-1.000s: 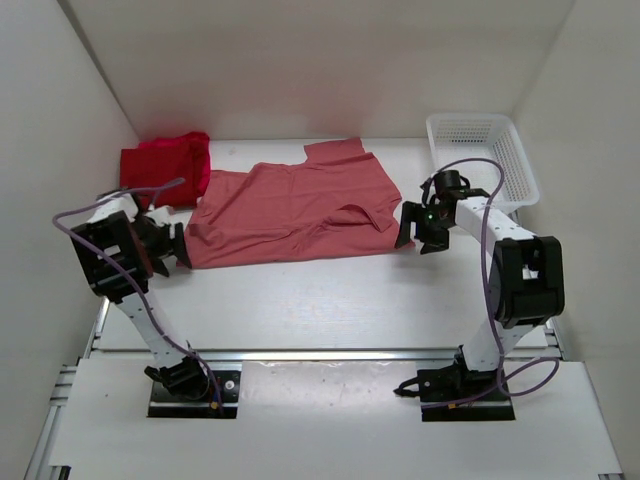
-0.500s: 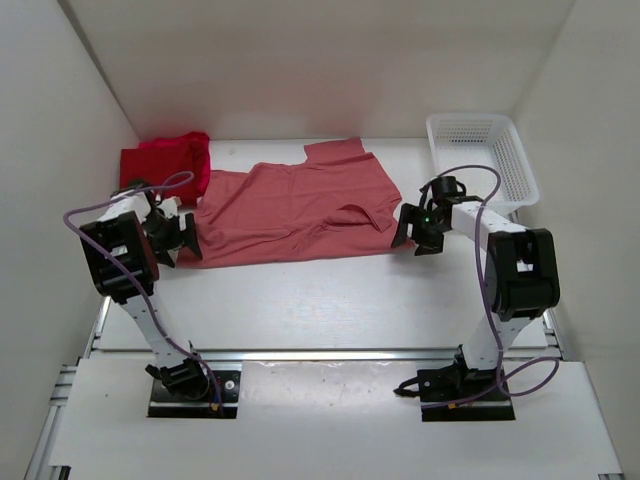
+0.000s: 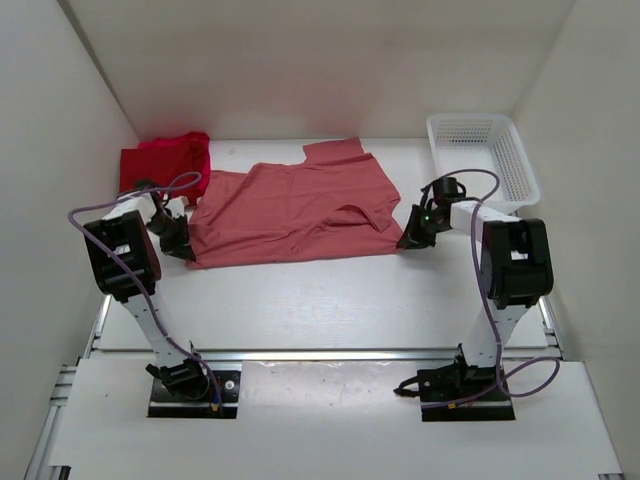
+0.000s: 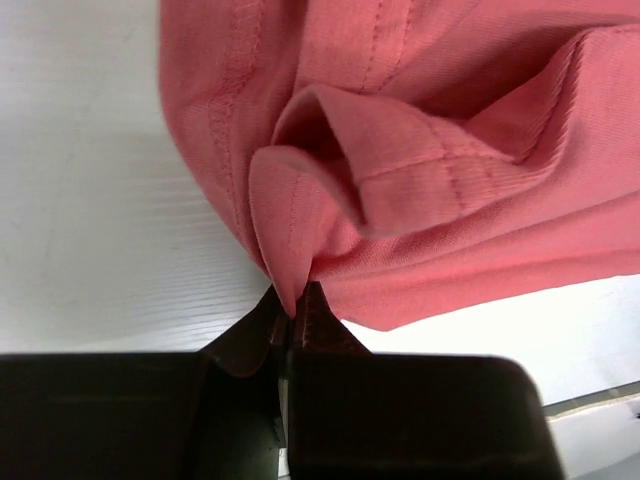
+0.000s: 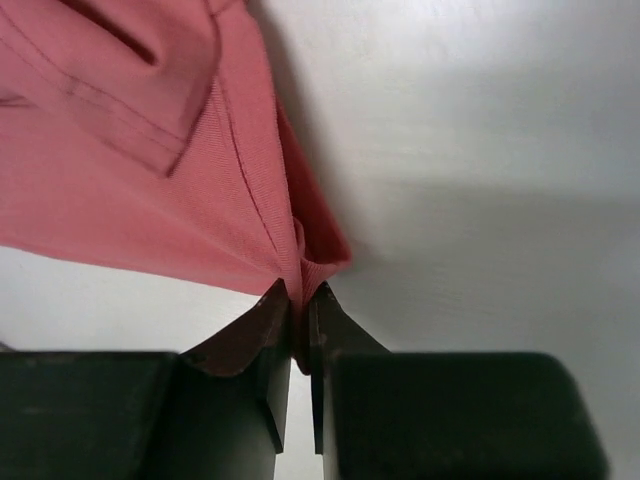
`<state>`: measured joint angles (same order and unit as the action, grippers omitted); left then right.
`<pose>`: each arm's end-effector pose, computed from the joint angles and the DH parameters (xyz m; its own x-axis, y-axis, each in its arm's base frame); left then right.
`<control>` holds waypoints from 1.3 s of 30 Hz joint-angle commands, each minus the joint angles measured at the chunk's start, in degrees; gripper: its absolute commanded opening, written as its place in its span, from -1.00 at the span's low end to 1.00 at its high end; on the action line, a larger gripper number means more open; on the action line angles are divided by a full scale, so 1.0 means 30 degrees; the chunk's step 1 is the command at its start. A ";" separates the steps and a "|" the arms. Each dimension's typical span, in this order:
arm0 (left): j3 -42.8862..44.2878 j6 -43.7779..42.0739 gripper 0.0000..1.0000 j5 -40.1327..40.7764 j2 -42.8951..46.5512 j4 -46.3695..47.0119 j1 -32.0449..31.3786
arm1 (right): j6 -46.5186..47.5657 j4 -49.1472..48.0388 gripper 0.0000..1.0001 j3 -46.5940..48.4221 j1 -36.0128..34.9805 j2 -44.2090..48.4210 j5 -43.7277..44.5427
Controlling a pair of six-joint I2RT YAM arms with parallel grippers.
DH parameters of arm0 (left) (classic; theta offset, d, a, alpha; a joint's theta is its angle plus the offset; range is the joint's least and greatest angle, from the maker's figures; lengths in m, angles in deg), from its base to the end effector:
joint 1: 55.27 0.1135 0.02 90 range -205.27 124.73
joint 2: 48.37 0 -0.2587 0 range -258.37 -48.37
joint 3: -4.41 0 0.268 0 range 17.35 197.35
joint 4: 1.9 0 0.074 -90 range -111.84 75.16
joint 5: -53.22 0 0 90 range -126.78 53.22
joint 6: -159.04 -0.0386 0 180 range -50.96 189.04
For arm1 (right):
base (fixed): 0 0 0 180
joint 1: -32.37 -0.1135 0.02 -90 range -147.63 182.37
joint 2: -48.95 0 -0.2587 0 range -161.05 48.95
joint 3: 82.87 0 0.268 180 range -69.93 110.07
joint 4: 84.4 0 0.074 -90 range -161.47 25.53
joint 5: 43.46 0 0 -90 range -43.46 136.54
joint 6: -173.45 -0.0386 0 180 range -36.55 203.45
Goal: Fold and stack the t-shirts
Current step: Fold the flattened tshirt in 1/3 of the way
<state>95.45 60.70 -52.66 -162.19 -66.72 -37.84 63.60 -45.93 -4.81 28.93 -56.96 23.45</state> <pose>0.3621 0.1026 0.1354 -0.9834 -0.1625 -0.0811 -0.1360 0.9548 -0.2644 0.3703 0.0374 0.1368 -0.9320 0.2569 -0.2558 0.1106 0.8734 0.4742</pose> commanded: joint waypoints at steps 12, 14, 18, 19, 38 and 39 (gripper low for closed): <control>-0.3942 -0.5392 -0.97 0.1455 0.3454 -0.4123 0.0169 | -0.1728 0.5955 -0.99 -0.8315 0.2468 1.1626 0.2887; -0.4616 -0.5540 -0.83 0.2008 0.4072 -0.4503 -0.0125 | -0.1818 0.6893 -0.69 -0.9046 0.2261 1.2387 0.3243; -0.5410 -0.5513 -0.13 0.2333 0.5273 -0.4739 -0.0244 | -0.1820 0.7980 -0.22 -0.8617 0.3372 1.4641 0.3800; -0.5497 -0.5338 -0.03 0.2392 0.5593 -0.4681 -0.0244 | -0.1790 0.7894 -0.18 -0.7974 0.3403 1.5344 0.4149; -0.3767 -0.6036 0.22 0.0232 0.9757 -0.2481 -0.3231 | 0.7497 0.8831 0.42 0.6066 -0.7933 0.1379 0.5736; -0.3857 -0.6184 0.24 0.0022 0.9582 -0.2512 -0.3232 | 0.7672 0.8801 0.44 0.6037 -0.8080 0.1203 0.5531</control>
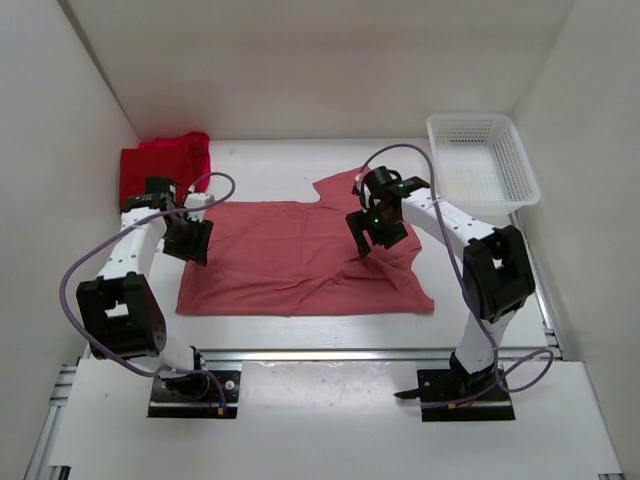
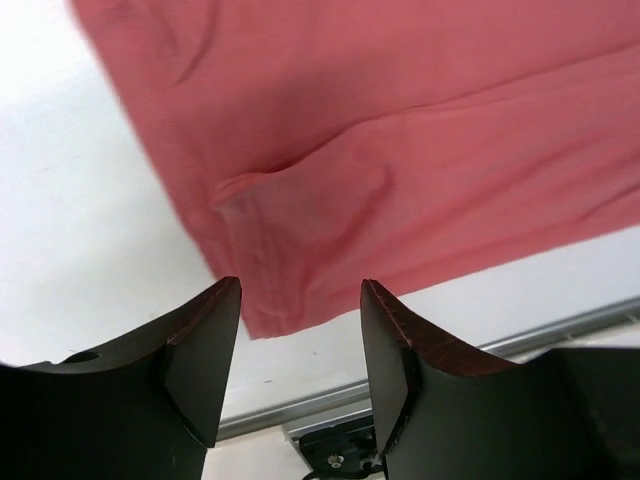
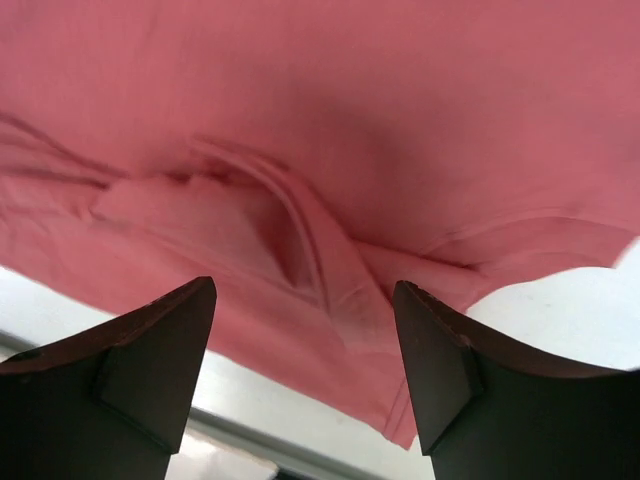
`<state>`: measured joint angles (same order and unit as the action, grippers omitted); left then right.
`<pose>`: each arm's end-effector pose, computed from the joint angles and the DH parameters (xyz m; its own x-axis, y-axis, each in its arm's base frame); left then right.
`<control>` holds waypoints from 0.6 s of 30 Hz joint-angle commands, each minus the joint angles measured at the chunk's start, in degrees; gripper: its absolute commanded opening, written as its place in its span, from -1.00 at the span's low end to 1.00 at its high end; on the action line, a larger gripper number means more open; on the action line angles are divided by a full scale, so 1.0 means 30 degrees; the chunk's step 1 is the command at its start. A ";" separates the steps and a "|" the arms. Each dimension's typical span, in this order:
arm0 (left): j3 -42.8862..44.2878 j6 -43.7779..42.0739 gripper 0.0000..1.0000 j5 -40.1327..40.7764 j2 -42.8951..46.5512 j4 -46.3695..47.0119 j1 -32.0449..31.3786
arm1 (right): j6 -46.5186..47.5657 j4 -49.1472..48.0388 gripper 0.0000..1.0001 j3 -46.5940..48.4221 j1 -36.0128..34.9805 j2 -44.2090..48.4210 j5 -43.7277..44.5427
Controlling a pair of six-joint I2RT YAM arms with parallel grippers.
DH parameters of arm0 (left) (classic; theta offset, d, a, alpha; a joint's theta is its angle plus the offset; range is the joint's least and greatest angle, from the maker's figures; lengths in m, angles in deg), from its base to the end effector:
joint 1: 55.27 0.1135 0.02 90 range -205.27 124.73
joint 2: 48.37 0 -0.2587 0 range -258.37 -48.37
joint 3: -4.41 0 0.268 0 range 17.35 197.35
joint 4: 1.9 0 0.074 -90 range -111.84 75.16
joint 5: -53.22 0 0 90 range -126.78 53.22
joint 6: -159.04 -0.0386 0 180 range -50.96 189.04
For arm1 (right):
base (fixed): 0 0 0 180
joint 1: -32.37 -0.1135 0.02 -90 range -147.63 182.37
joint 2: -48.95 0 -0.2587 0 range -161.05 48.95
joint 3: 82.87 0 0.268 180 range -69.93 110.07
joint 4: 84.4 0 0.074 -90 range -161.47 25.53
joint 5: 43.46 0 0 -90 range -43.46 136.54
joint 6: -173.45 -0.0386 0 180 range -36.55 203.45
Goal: Fold and stack the t-shirts
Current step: Fold the flattened tshirt in 1/3 of the way
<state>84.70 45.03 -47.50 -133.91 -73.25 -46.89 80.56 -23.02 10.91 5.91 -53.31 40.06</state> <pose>0.2906 0.0356 0.2380 -0.9200 0.2686 -0.2853 0.2997 0.9514 -0.0710 0.3371 0.1726 0.2213 -0.8635 -0.3738 -0.3385 -0.4345 0.8922 0.1232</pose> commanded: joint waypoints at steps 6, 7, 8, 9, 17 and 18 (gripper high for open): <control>-0.0945 -0.1168 0.29 -0.2172 -0.0520 0.0981 -0.1006 | 0.2196 0.0814 0.46 0.0154 -0.0468 -0.0951 0.0167; -0.1121 -0.0964 0.29 -0.1240 -0.0579 0.1652 -0.1239 | 0.2138 0.0756 0.46 0.0096 -0.0526 -0.1185 0.0226; -0.1123 -0.0643 0.27 -0.0390 -0.0782 0.2238 -0.1357 | 0.2253 0.0727 0.46 0.0269 -0.0410 -0.1333 0.0314; -0.1065 -0.0407 0.29 -0.0121 -0.0871 0.2476 -0.1213 | 0.2196 0.0755 0.45 0.0213 -0.0351 -0.1450 0.0430; -0.1473 -0.1019 0.25 0.0586 -0.3066 0.2625 0.0487 | 0.2518 0.0288 0.27 0.0328 0.0002 -0.2476 -0.0271; -0.1619 -0.1020 0.19 0.0527 -0.3215 0.2451 0.0574 | 0.2518 0.0229 0.23 0.0503 -0.0028 -0.2854 -0.0358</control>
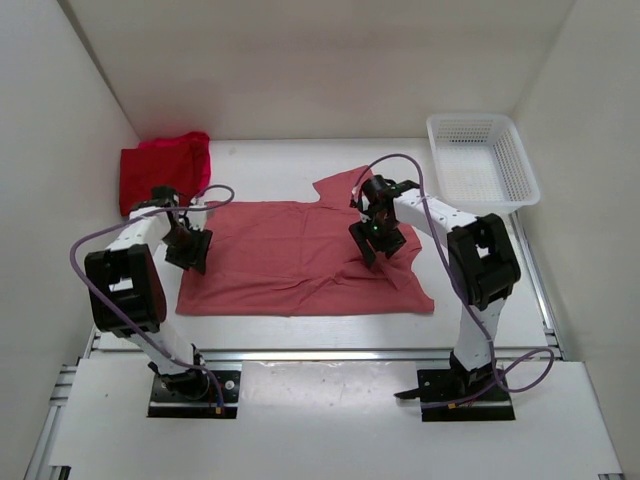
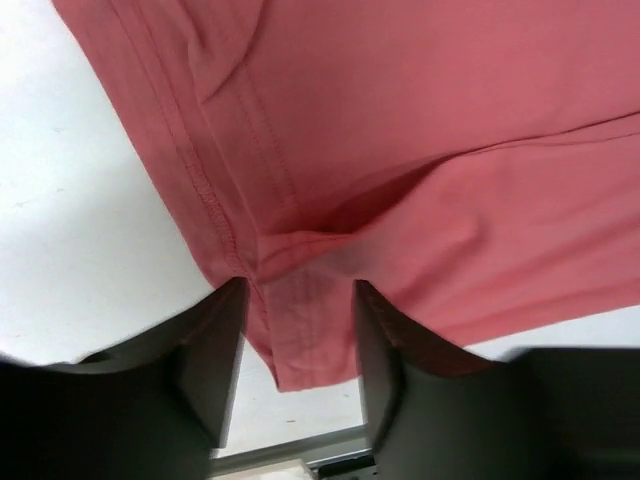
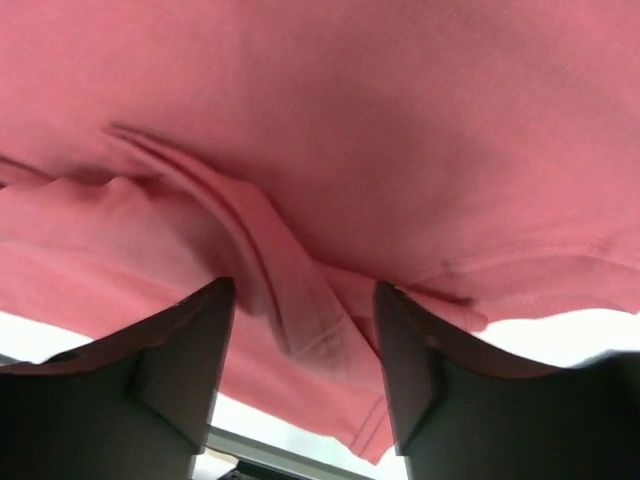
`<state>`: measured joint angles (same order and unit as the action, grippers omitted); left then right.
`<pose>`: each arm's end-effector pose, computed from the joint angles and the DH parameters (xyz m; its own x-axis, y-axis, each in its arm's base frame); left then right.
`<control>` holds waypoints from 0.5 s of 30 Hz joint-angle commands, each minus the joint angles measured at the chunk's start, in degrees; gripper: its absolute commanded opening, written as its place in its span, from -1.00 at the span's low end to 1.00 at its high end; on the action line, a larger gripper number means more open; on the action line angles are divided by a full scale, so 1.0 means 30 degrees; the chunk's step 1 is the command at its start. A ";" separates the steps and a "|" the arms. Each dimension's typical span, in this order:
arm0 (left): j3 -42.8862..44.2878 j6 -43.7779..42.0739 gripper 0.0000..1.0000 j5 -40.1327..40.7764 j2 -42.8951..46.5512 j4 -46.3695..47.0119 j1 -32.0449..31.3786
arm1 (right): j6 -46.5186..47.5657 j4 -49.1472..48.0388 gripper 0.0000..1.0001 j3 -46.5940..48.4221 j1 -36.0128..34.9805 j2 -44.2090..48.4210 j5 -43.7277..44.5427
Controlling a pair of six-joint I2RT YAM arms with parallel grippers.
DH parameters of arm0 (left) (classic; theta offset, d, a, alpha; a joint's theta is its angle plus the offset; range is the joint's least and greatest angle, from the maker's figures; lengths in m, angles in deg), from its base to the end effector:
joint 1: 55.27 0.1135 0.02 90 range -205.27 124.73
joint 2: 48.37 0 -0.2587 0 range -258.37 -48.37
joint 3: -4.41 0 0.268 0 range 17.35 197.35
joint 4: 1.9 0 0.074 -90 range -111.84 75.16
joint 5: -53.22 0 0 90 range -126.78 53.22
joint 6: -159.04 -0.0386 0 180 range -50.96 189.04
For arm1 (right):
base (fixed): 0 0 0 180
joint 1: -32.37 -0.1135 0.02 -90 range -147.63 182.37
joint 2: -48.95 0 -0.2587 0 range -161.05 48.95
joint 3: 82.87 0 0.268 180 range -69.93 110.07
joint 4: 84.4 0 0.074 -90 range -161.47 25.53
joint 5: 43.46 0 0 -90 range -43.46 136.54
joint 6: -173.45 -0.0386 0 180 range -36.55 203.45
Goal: Fold and stack the t-shirts
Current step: Fold the flattened tshirt in 1/3 of the way
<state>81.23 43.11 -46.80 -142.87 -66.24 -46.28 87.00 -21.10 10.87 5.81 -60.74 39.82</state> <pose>0.3084 0.0420 0.1791 -0.9365 0.2878 -0.2002 0.3108 0.9458 -0.0943 0.3431 0.1765 0.1731 -0.8484 -0.4928 -0.1933 -0.5171 0.8497 0.1032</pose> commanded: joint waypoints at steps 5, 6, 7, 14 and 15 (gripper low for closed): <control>-0.1164 -0.0467 -0.51 0.0877 -0.0142 0.0491 0.0137 | 0.0283 -0.0149 -0.57 0.1193 -0.0169 -0.1025 -0.0280; -0.1165 -0.0409 -0.75 0.1083 -0.0054 0.0521 0.0166 | 0.0339 -0.0120 -0.83 0.1252 -0.0139 -0.0967 -0.0047; -0.1252 -0.0379 -0.84 0.1288 0.0034 0.0521 0.0050 | 0.0194 -0.0149 -0.99 0.1223 -0.0022 -0.0995 -0.0103; -0.0932 0.0177 -1.00 0.2431 0.1411 0.0755 0.1483 | 0.0193 -0.1113 -1.00 -0.0035 0.1673 0.1402 -0.0010; -0.0960 0.0149 -1.00 0.2432 0.1470 0.0581 0.1571 | 0.0106 -0.1696 -1.00 -0.0385 0.2084 0.1842 -0.0596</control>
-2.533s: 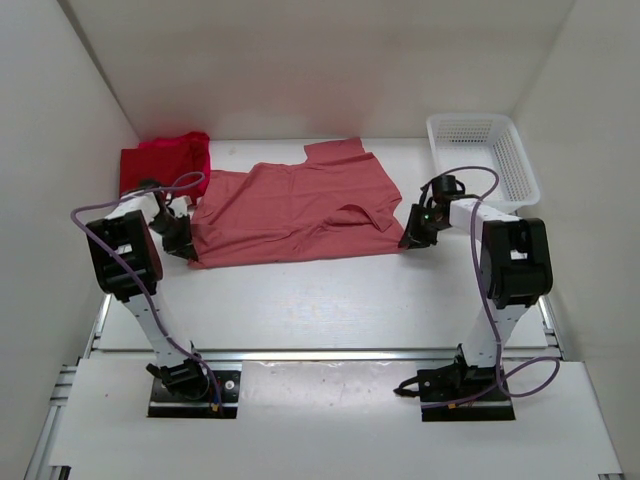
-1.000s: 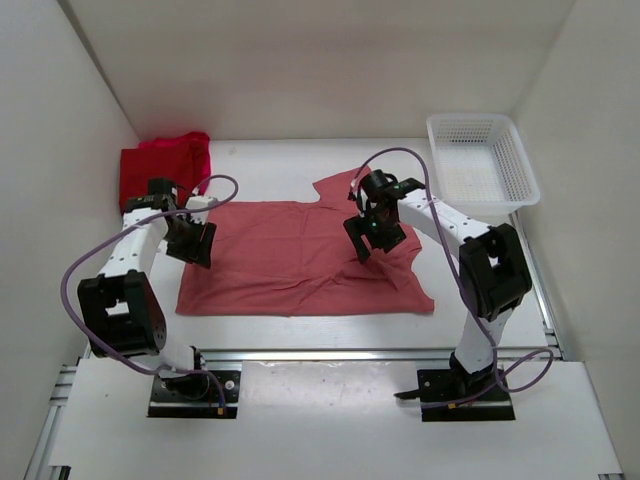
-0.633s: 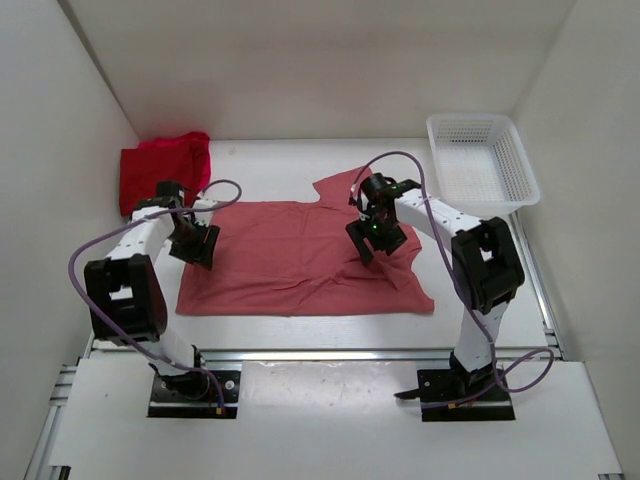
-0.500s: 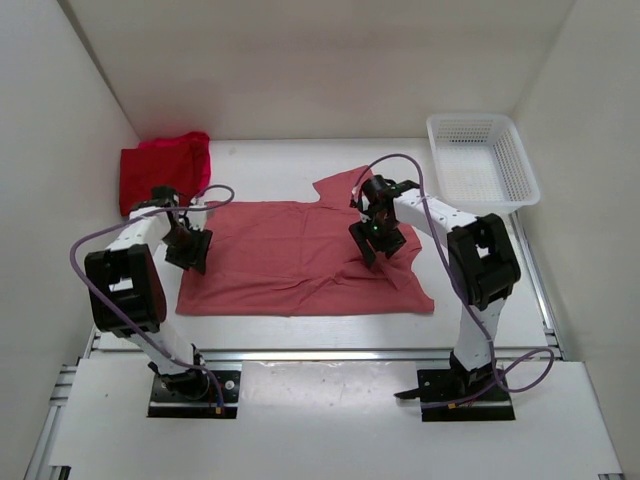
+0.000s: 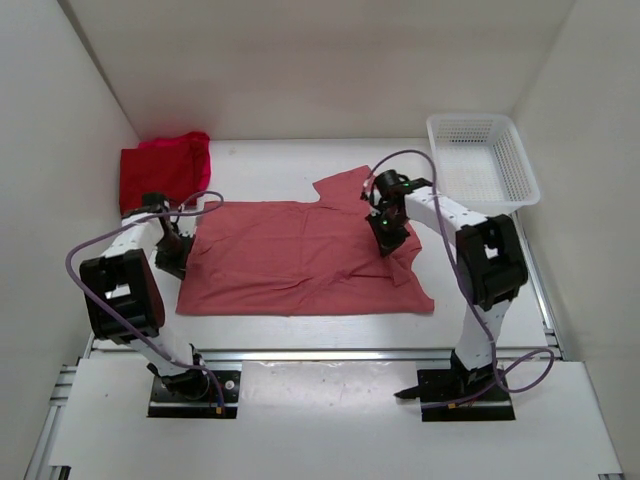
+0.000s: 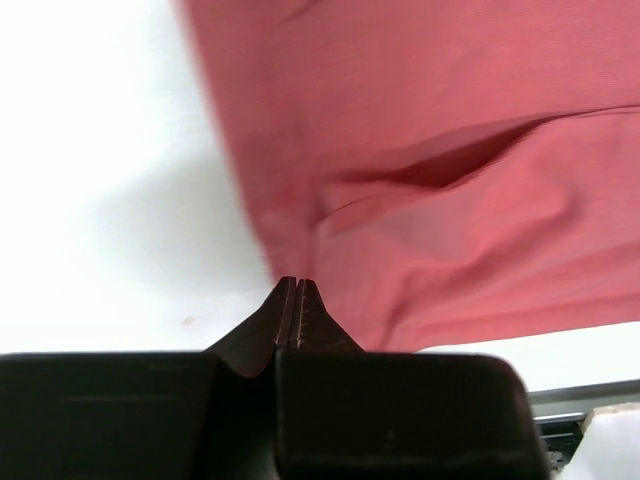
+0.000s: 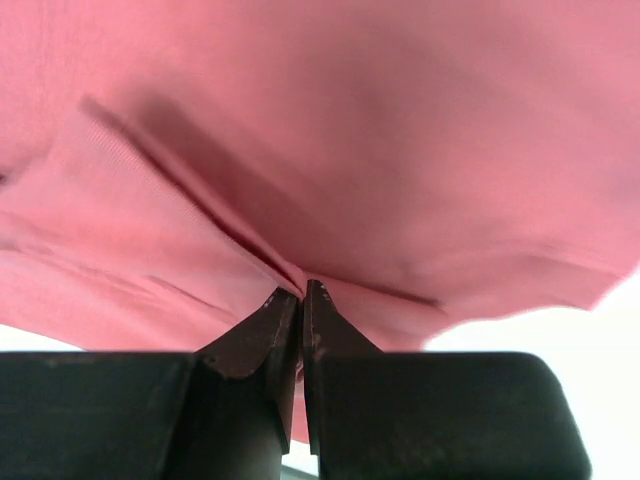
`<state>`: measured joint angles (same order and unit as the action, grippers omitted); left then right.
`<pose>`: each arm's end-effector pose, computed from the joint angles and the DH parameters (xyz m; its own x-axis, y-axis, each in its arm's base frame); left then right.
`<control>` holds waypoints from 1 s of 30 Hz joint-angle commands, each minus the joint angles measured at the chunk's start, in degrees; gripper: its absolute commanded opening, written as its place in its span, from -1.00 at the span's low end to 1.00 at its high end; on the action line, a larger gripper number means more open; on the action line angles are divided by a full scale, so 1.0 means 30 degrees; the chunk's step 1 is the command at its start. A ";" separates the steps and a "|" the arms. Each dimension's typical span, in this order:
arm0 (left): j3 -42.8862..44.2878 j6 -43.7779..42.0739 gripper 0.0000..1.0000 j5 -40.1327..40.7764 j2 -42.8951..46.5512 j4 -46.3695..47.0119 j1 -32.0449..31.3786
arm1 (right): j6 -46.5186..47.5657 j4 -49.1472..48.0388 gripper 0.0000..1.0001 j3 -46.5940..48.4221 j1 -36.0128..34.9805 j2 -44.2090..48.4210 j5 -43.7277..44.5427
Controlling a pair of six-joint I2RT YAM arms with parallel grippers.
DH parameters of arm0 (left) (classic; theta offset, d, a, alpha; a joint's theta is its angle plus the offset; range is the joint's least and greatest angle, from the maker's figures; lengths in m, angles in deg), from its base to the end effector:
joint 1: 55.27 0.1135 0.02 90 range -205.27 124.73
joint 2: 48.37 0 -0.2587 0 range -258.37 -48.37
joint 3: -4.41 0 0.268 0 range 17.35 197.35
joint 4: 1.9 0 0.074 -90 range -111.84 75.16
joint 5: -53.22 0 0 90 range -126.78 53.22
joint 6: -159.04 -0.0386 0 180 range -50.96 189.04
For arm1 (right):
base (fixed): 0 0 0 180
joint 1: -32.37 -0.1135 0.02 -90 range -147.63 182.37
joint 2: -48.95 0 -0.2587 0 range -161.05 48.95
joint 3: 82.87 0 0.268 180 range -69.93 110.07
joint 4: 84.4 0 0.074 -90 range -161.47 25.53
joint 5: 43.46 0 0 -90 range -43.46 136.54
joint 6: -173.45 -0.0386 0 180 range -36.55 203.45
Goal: Fold and stack the t-shirts
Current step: Fold the flattened tshirt in 1/3 of the way
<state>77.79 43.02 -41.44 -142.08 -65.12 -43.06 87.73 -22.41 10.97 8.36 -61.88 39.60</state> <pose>0.2945 0.0605 0.1668 -0.9613 0.2393 -0.1364 0.2446 0.9693 -0.0233 0.3541 0.1629 0.1667 -0.8624 -0.4653 -0.1995 -0.4907 0.8651 0.1040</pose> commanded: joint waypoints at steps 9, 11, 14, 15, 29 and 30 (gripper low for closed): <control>-0.0373 0.0295 -0.99 0.1468 0.1296 0.0529 -0.0582 | 0.0129 -0.2965 -0.90 -0.0809 0.1413 0.2523 -0.2403; -0.0256 0.0529 -0.94 0.1381 0.1150 0.0385 -0.0700 | 0.0331 -0.2964 -0.67 -0.0165 0.1206 0.1819 -0.2433; 0.0007 0.0646 -0.88 0.1437 0.1120 0.0238 -0.0524 | 0.0247 -0.2585 -0.54 0.1006 0.0769 0.0706 -0.2084; 0.0037 0.0588 -0.86 0.1264 0.1120 0.0237 -0.0524 | 0.0217 -0.2612 -0.51 0.1736 0.0912 0.0180 -0.1327; 0.0915 0.0060 -0.76 0.2142 0.1530 -0.0291 -0.0903 | -0.2188 -0.1294 -0.11 0.8052 0.2877 -0.0478 0.1434; 0.1003 0.0147 -0.75 0.1880 0.1646 -0.0551 -0.0818 | -0.2041 -0.1236 -0.08 0.7404 0.2760 -0.0035 0.1463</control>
<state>78.30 43.79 -35.83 -140.82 -65.80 -44.83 81.87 -27.96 36.04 18.26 -66.84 43.80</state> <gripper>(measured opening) 0.125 0.455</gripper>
